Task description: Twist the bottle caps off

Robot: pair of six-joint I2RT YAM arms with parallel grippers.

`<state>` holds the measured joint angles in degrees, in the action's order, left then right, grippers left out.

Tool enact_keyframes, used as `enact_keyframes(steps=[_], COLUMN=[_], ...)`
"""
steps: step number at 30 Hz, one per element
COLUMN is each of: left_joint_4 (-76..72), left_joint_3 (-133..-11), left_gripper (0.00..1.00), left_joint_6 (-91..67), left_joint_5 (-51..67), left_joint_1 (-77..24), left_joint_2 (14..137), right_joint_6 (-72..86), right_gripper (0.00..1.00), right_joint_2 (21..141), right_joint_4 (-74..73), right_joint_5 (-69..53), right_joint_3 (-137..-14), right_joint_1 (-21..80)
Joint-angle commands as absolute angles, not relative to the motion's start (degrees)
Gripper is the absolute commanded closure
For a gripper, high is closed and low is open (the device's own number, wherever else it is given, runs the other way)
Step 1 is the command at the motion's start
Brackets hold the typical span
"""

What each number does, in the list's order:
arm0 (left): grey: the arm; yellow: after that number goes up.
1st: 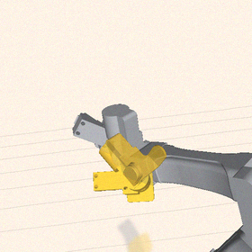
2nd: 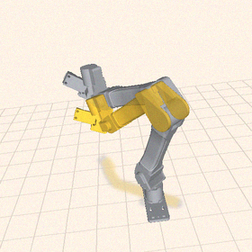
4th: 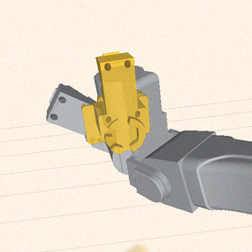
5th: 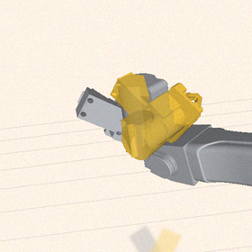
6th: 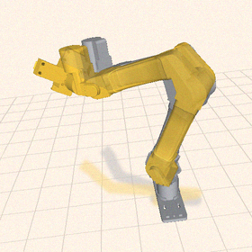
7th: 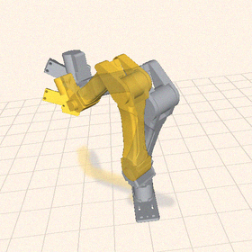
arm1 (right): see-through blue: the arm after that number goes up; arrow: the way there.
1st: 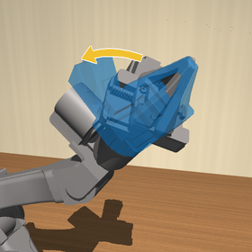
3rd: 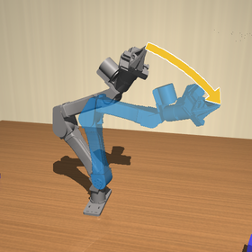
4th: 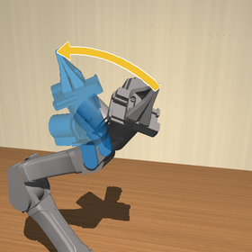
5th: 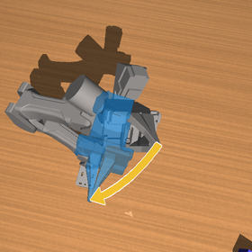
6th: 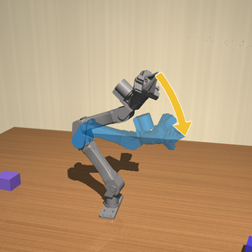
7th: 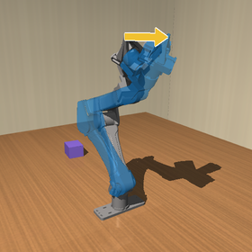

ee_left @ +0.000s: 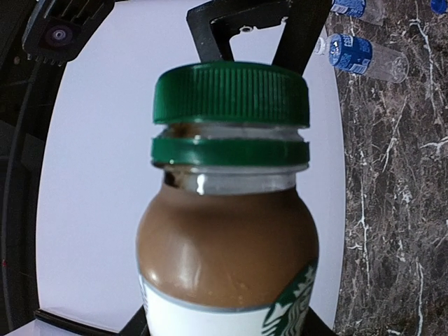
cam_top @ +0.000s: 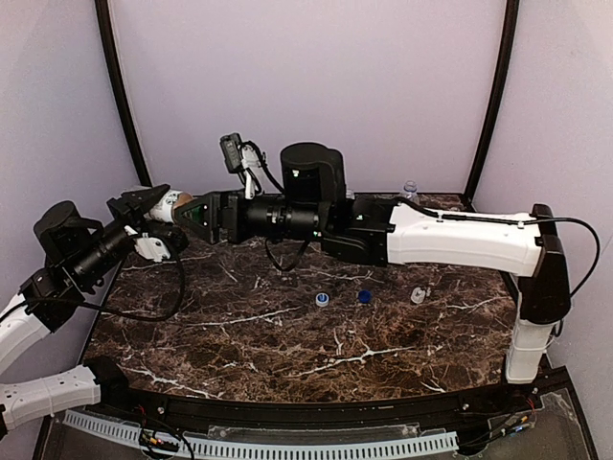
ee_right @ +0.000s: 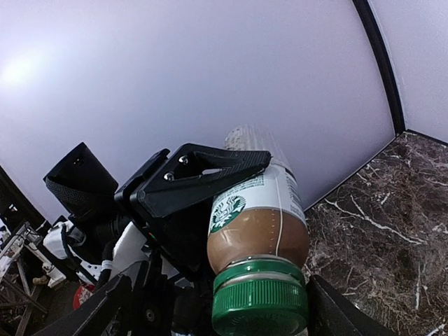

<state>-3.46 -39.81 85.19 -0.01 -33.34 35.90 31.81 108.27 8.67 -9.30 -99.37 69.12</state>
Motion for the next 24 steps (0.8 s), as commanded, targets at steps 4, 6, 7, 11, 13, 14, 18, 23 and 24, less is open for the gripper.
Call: enact_keyframes(steps=[4, 6, 7, 11, 13, 14, 18, 23, 24], left_joint_4=[-11.1, -10.8, -10.5, -10.8, -11.2, -11.2, -7.0, 16.0, 22.9], left_joint_3=[-38.8, -38.6, -38.6, -38.5, -38.5, -38.6, -40.1, -46.8, -48.1], left_gripper=[0.82, 0.82, 0.82, 0.82, 0.82, 0.82, 0.83, 0.85, 0.86], left_joint_6=[88.1, 88.4, 88.4, 88.7, 88.7, 88.7, 86.5, 78.8, 78.8], left_joint_5=[-2.0, -2.3, -2.3, -2.5, -2.6, -2.8, -2.4, 4.4, 7.2], left_joint_1=[-33.8, -33.8, -33.9, -34.2, -34.2, -34.3, -34.3, -34.3, -34.3], left_joint_2=[34.8, 34.8, 34.8, 35.0, 35.2, 35.2, 35.1, 35.3, 35.3], right_joint_6=[36.3, 35.5, 35.3, 35.1, 35.2, 35.1, 26.7, -9.6, -16.8], right_gripper=[0.45, 0.51, 0.53, 0.63, 0.77, 0.88, 1.0, 1.0, 1.0], right_joint_2=[109.2, 109.6, 109.8, 110.7, 111.0, 111.1, 111.3, 107.1, 105.7], right_joint_4=[16.1, 15.7, 15.2, 14.1, 13.2, 12.8, 8.9, -2.0, -3.0], right_joint_5=[-11.4, -11.3, -11.3, -11.8, -12.1, -12.2, -14.7, -7.9, -5.7], right_joint_3=[-97.2, -98.2, -98.8, -100.2, -100.8, -100.8, -102.8, -102.5, -101.0], right_joint_1=[67.3, 67.3, 67.3, 67.2, 67.1, 67.2, 67.2, 71.8, 73.2])
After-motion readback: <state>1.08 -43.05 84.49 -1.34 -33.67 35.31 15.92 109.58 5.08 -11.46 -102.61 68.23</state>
